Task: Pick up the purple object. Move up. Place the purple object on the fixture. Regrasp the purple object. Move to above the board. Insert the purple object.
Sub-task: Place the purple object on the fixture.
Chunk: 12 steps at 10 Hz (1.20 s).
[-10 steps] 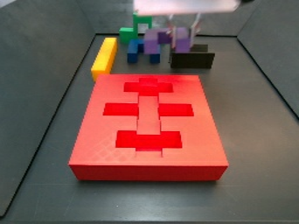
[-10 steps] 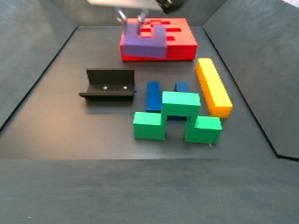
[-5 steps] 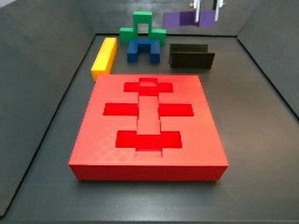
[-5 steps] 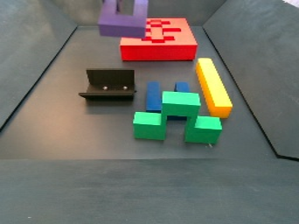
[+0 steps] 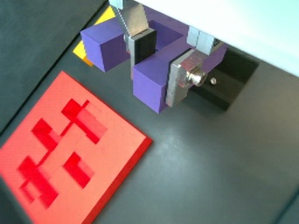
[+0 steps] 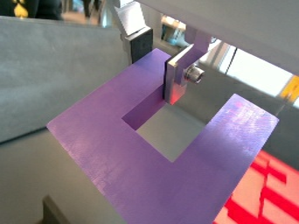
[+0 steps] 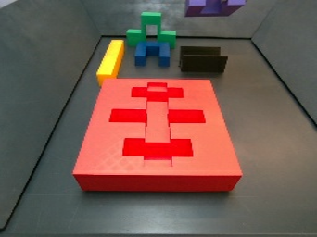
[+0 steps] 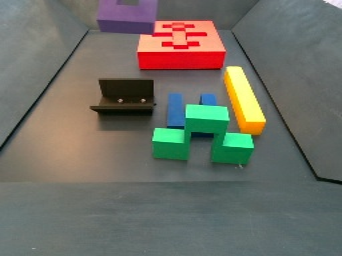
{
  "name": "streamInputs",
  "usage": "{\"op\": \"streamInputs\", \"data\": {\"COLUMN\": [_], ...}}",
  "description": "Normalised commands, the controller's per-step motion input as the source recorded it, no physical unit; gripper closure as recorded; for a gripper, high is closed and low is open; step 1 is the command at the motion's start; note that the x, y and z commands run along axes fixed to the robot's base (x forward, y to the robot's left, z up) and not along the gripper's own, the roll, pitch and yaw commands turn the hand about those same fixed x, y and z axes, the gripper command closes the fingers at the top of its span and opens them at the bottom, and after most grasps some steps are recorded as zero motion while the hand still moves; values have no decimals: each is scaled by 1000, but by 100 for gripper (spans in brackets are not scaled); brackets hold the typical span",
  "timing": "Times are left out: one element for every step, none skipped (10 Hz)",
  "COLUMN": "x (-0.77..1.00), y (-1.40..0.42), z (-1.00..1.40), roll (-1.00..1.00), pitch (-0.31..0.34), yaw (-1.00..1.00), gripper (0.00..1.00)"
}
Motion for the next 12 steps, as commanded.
{"op": "streamInputs", "data": {"x": [497,554,580,589,643,651,569,520,460,469,434,211], "y": [291,306,351,483,491,497,463,160,0,0,0,0], "z": [206,83,0,-189,-263,-317,-509,-574,-520,-426,-346,-451], "roll": [-1000,-963,-971,-937,-866,-826,-640,-60,383,609,817,717], "pitch": [0,0,0,0,0,34,106,151,291,354,366,311], "yaw": [-151,-151,-91,0,0,0,0,0,-23,-80,-131,-51], "gripper": [100,100,100,100,100,100,100,100,100,100,100,100]}}
